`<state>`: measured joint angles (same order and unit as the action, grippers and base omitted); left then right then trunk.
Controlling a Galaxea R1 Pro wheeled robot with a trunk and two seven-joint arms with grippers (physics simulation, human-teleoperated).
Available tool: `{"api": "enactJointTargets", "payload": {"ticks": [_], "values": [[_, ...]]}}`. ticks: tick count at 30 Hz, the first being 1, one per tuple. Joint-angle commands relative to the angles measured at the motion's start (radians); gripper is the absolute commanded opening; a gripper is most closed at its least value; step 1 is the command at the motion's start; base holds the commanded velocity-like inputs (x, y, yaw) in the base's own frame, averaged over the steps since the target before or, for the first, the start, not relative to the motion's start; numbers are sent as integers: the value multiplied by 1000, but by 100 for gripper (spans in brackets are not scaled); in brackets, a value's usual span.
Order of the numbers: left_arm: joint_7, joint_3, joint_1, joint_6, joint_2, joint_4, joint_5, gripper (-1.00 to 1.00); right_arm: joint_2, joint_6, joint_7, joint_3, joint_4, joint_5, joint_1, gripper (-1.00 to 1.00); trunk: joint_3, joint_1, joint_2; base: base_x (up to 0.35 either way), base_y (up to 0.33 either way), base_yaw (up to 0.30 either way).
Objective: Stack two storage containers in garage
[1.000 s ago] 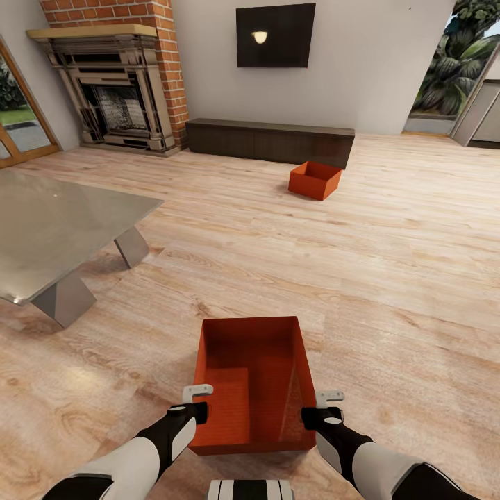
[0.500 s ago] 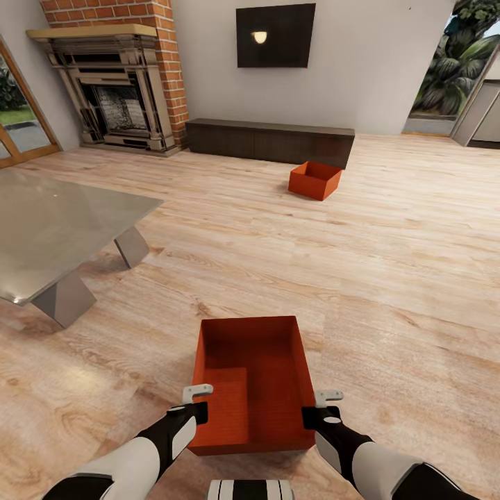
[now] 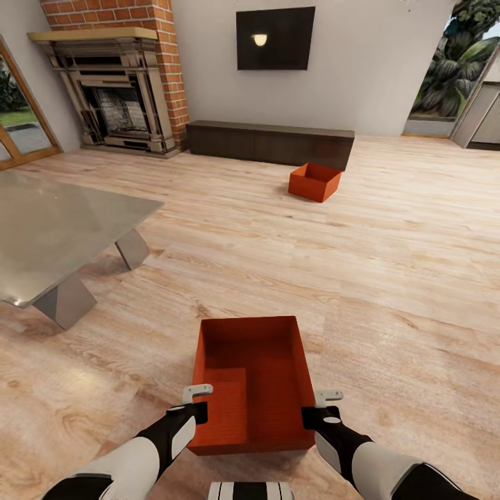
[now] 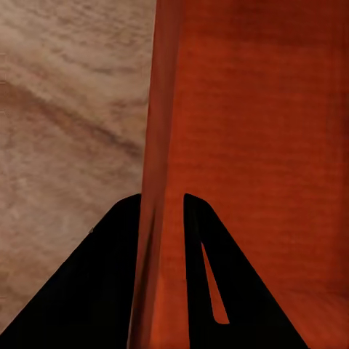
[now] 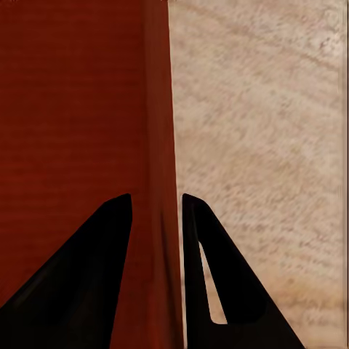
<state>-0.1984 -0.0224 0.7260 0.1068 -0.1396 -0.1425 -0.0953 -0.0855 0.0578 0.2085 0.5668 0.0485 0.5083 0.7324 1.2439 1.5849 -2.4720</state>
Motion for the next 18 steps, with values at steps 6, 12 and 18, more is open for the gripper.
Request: {"api": "enactJointTargets", "payload": {"ticks": [6,12,18], "values": [[-6,17,0,7,0,0,-23,-100,3,7,6,-2,1,7,1,-100,-18,-23,42,0,0,0],[-6,16,0,8,0,0,-23,-100,3,10,6,-3,3,7,1,-100,-37,-46,84,0,0,0],[-6,16,0,8,0,0,-23,-100,4,18,6,-5,15,6,1,-100,-56,-69,126,0,0,0]]}}
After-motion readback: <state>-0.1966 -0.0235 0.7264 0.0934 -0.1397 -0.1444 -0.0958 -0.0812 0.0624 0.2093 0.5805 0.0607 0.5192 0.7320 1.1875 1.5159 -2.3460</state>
